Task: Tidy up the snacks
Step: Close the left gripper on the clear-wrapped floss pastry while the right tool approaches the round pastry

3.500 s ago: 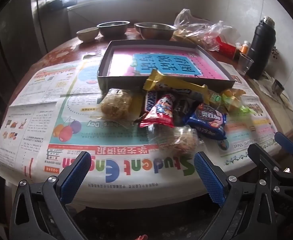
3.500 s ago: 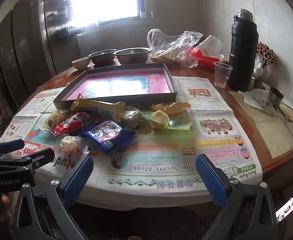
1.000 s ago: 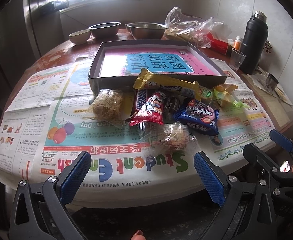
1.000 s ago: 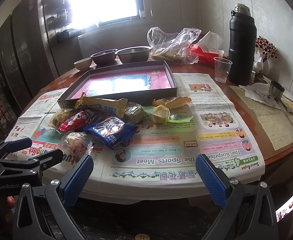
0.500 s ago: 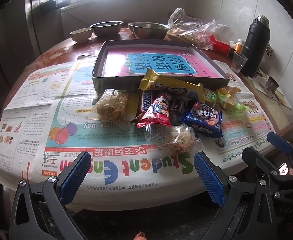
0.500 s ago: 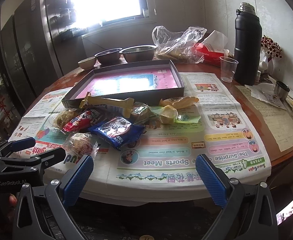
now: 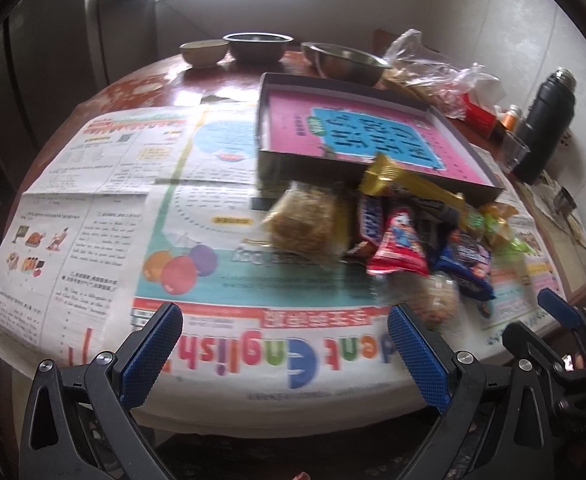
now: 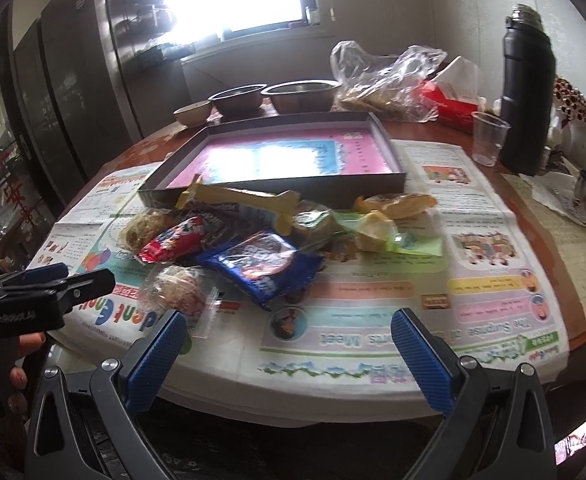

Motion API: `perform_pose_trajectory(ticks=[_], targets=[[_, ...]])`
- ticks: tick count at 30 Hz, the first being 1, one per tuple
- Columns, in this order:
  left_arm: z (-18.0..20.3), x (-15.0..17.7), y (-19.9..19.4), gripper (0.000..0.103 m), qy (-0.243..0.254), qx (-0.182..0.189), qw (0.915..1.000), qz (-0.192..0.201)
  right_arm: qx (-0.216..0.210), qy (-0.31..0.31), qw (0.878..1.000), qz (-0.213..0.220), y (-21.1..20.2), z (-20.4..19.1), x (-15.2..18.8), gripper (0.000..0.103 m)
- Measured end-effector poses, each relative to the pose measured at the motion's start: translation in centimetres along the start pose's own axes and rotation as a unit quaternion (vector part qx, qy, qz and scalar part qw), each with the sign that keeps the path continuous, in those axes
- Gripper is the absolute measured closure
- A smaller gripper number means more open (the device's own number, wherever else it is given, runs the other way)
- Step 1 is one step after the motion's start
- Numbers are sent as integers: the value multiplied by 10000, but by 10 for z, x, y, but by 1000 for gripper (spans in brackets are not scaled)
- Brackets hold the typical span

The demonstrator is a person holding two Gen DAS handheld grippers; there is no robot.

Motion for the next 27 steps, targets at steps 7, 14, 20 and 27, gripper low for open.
perform_pose_trajectory(ticks=[7, 14, 20, 27], targets=[[-10, -3, 13, 1, 3, 25, 10000, -86, -653, 79, 9973, -316, 14, -24, 4, 0], [-10, -9, 27, 1, 98, 104, 9998, -163, -891, 93, 9946, -525, 27, -43, 9, 0], [-18, -19, 38, 1, 17, 114, 9999, -75, -949, 105, 9930, -700, 36, -55, 10, 0], [-19, -26, 48, 1, 69, 263, 9996, -61, -908, 156, 9920, -864, 49, -64, 8, 0]])
Point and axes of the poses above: each gripper's, at about its wrist camera, not at the fingertips, and y roughly the way its jaws point, z to its right, x to its underside, the point moved 3 cm from there along y, roughly the way its jaws point, and after that the axes turned 15 degrees about z, right-handed, at the moved point
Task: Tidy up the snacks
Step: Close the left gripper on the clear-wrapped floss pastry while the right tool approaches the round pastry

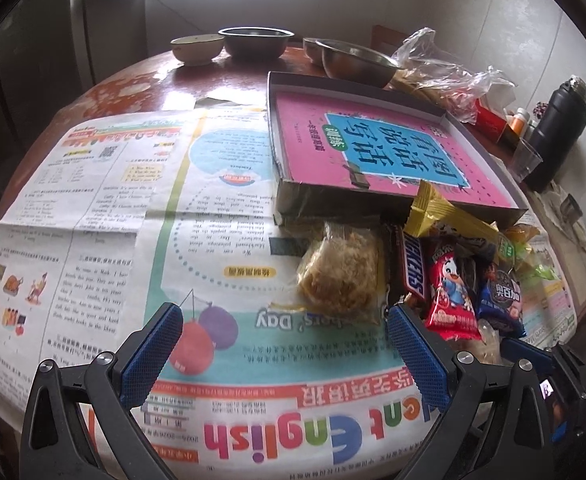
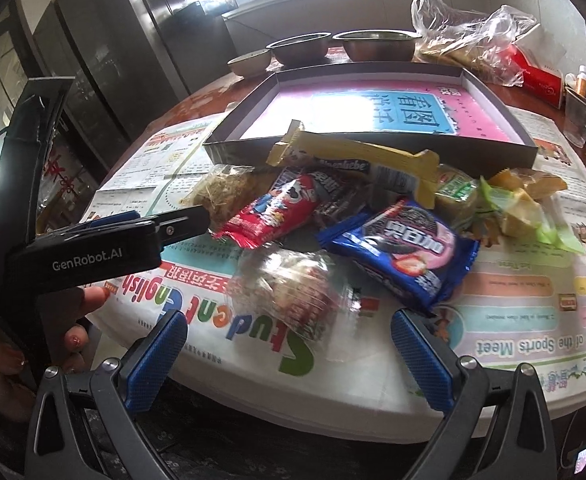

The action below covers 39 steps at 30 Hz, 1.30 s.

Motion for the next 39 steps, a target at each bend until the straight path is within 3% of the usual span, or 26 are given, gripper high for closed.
perform_pose_trajectory(ticks=[12, 19, 28, 30, 39], targets=[[1, -1, 12, 3, 89, 242, 9996, -73, 384, -367, 9986, 2, 21, -14, -5, 28], [6, 1, 22, 10, 166, 270, 9994, -114, 513, -772, 9957, 42, 23, -21, -2, 31], [17, -3, 28, 31, 433, 201, 9988, -45, 525, -936, 9942, 121, 19, -21, 3, 40], [22, -3, 28, 44, 518, 225, 9984, -8, 483, -864, 9950, 145, 17, -18, 3, 41], [19, 0, 21, 51, 309, 476, 9984, 61, 216, -469, 9985, 202, 9, -9, 2, 42]])
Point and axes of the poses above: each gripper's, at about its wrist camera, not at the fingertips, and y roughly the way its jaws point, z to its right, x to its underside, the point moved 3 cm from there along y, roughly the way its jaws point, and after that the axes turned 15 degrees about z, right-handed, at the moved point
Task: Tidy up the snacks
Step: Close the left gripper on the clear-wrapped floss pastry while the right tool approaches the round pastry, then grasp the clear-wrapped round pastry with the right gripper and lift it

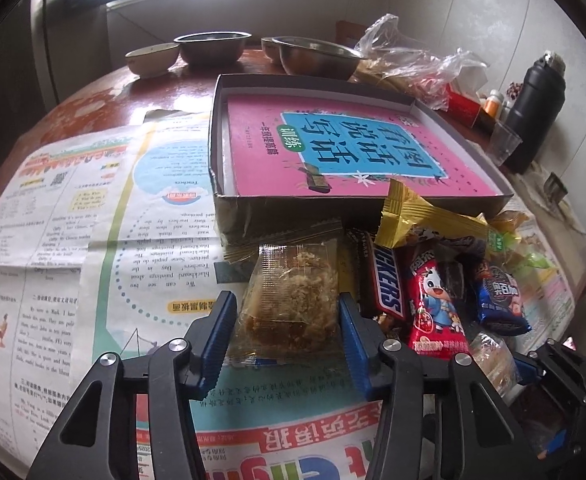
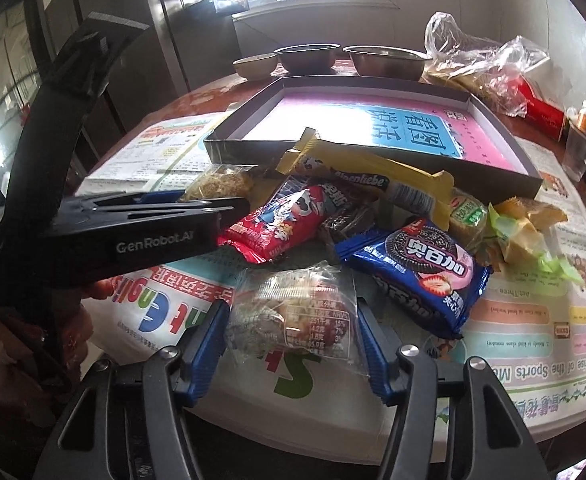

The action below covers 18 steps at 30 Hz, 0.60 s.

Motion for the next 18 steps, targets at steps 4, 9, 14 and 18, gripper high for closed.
perform_pose_trajectory(ticks=[4, 9, 14, 18], targets=[[-2, 3, -5, 51, -115, 57, 9999, -11, -91, 134, 9999, 22, -5, 3, 0, 42], [-5, 6, -12, 52, -264, 127, 9996, -58, -100, 186, 9997, 143, -14, 4, -1, 42], [-4, 7, -20, 52, -290, 144, 9995, -29, -82, 232, 9992, 308, -24, 6, -5, 42], [-4, 6, -25, 53, -303, 150, 9994, 12, -92, 258, 9987, 422, -29, 9, -9, 42]])
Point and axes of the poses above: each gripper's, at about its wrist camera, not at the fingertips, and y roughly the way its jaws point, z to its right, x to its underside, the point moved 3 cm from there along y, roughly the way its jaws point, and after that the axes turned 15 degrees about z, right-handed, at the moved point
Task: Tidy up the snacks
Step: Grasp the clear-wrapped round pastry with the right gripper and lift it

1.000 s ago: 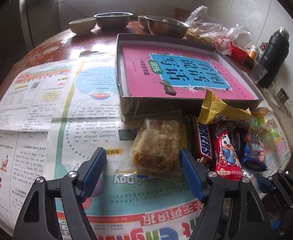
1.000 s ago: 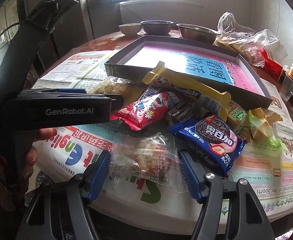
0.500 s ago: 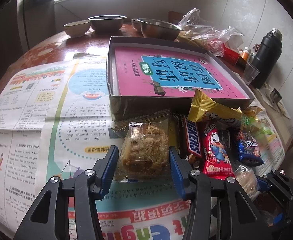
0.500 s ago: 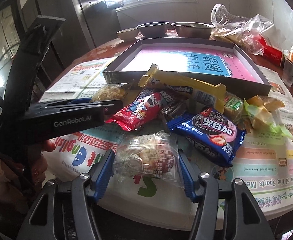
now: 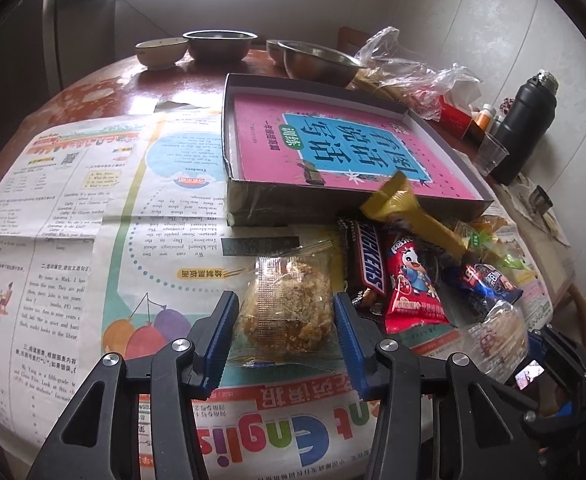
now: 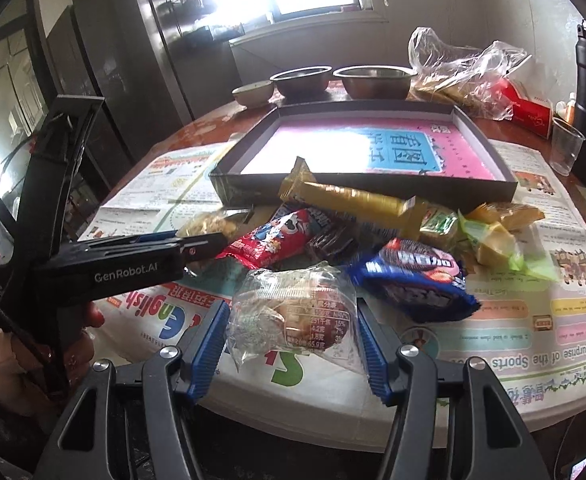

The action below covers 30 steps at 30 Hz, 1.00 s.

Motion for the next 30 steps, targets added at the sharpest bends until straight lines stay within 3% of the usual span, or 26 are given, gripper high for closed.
perform_pose_trajectory(ticks=[9, 25, 30], targets=[[-1, -1, -5, 53, -52, -35, 10000, 19, -203, 337, 9992, 114, -10, 13, -5, 42], [-5, 3, -1, 53, -147, 71, 9998, -72, -1139, 847, 9894, -290, 3, 11, 13, 42], [-5, -2, -5, 54, -125, 56, 9999, 45, -1147, 955, 9887, -172, 2, 13, 4, 42]])
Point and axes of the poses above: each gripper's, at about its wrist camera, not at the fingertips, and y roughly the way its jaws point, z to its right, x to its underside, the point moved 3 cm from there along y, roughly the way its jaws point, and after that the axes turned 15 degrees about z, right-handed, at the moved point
